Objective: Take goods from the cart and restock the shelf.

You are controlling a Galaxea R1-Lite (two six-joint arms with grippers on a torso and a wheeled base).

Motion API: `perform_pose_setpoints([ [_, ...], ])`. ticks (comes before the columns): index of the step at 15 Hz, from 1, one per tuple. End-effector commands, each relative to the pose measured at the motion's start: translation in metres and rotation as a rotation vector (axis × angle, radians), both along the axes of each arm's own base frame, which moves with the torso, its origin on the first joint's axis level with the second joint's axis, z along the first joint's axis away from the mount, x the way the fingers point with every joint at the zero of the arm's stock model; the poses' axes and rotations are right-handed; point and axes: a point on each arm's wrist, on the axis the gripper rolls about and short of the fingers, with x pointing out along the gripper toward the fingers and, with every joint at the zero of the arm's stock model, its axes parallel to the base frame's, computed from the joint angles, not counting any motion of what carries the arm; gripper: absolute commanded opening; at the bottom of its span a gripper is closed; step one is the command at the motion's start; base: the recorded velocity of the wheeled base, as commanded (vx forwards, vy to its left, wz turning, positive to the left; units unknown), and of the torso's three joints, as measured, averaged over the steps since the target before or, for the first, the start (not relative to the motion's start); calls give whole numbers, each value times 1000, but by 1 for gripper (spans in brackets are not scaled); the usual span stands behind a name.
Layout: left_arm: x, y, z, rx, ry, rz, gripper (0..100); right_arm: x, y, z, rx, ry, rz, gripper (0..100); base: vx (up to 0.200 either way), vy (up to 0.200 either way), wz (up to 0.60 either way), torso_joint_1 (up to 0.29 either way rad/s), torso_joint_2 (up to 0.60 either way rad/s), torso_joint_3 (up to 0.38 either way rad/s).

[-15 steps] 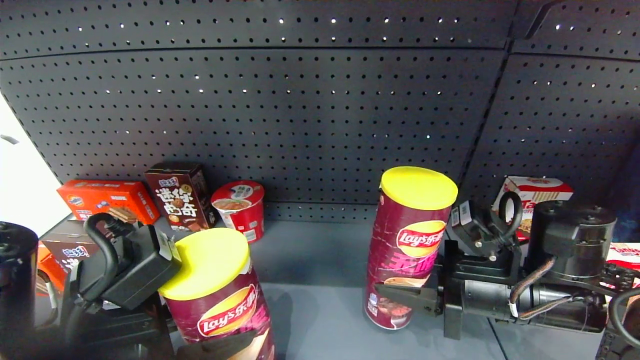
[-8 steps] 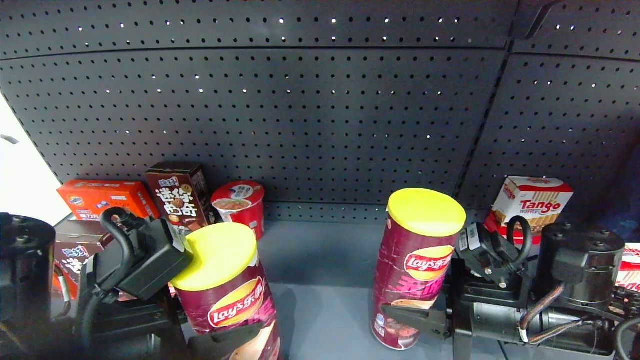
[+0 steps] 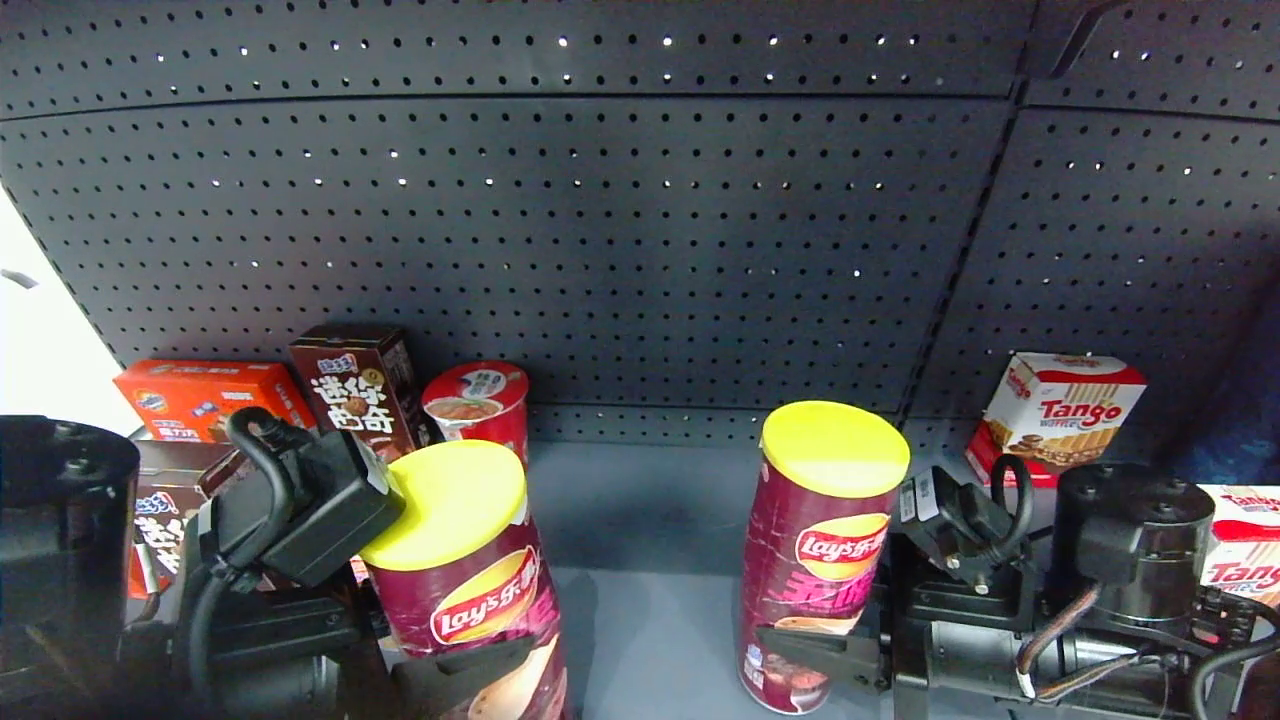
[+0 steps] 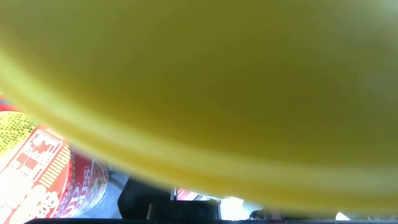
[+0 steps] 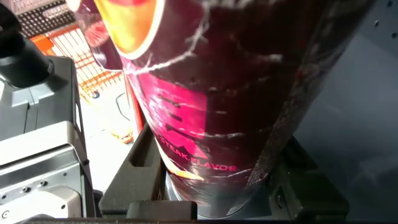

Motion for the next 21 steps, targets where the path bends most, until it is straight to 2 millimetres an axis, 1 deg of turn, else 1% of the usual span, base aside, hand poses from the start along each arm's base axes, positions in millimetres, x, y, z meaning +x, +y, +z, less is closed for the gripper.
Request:
perform_pose_setpoints([
  [1,0,0,-1,3,4,1,0,2,2,-6,-14,19,1,0,0,0,0,0,0,0],
  [3,0,0,-1,3,4,1,0,2,2,-10,-26,25,2,0,0,0,0,0,0,0],
  [4,0,0,-1,3,4,1,0,2,2,-11,-29,28,4,100,0,0,0,0,0,0],
  [7,1,0,-1,2,3,1,0,2,-1,-8,-22,20,-5,100,0,0,0,0,0,0],
  [9,0,0,-1,3,2,-1,0,-4,-5,-6,-19,15,-10,100,0,0,0,0,0,0],
  [11,0,0,0,1,1,-1,0,-12,-14,-3,-14,6,-19,100,0,0,0,0,0,0],
  [15,0,0,0,0,-2,-1,0,-22,-29,5,4,-24,-51,100,0,0,0,0,0,0],
  [16,0,0,0,0,-2,-1,0,-30,-35,8,14,-36,-52,100,0,0,0,0,0,0],
  [17,0,0,0,0,-2,-1,0,-33,-38,9,16,-39,-54,100,0,0,0,0,0,0],
  [19,0,0,0,0,-2,-1,0,-50,-52,9,21,-45,-71,100,0,0,0,0,0,0],
  [21,0,0,0,1,-1,-1,0,-57,-57,13,37,-70,-80,100,0,0,0,0,0,0],
])
